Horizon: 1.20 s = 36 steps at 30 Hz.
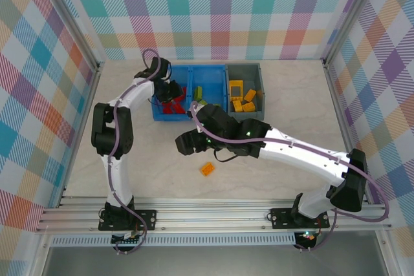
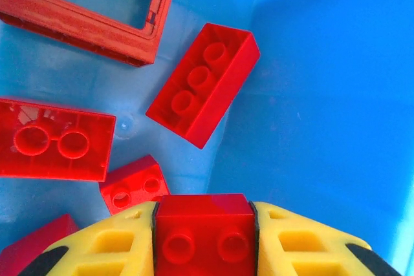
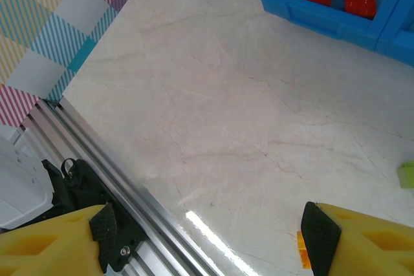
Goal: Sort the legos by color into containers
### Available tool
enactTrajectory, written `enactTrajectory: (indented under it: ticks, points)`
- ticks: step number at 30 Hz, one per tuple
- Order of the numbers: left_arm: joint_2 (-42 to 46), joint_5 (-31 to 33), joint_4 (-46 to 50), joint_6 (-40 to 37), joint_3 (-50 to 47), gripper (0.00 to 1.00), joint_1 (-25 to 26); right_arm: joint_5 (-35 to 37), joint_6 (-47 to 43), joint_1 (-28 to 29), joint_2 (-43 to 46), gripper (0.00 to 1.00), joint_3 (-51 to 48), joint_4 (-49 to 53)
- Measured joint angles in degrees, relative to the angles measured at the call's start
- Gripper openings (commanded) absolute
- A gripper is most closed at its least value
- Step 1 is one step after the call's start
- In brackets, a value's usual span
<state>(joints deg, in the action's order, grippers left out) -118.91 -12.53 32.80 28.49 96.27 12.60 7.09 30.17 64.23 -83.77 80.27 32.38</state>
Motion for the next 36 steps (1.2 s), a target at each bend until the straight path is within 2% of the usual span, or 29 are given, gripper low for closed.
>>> enactTrajectory:
  ticks: [8, 14, 17, 22, 24, 30, 36]
  points:
    - [-1.1, -1.6, 0.0, 0.5, 0.0, 0.51, -0.1, 0.2, 0.8, 0.0, -0.2, 0.79, 0.0, 0.0]
    - [0.3, -1.6, 0.0, 0.6, -1.0, 0.56, -0.1, 2.0, 3.0, 0.0, -0.2, 0.8, -2.7, 0.2]
    - [4.6, -1.6, 0.0, 0.7, -3.7, 0.59, 0.0, 3.1, 5.6, 0.0, -0.2, 0.81, -6.0, 1.0]
    - [18.7, -0.7, 0.0, 0.9, -10.1, 0.64, 1.1, 5.0, 14.1, 0.0, -1.0, 0.82, -10.7, 7.1]
    - [25.9, 0.7, -0.1, 0.3, -13.4, 0.66, 3.0, 4.7, 18.5, 0.0, -2.6, 0.81, -10.8, 9.3]
    - [49.3, 3.1, -0.5, -2.7, -27.5, 0.67, 17.7, 1.2, 35.3, 0.0, -7.6, 0.78, -11.8, 10.9]
    - [72.4, 7.6, 3.1, -3.1, -43.3, 0.67, 28.1, -2.2, 48.2, -1.3, -12.8, 0.76, -11.5, 10.1]
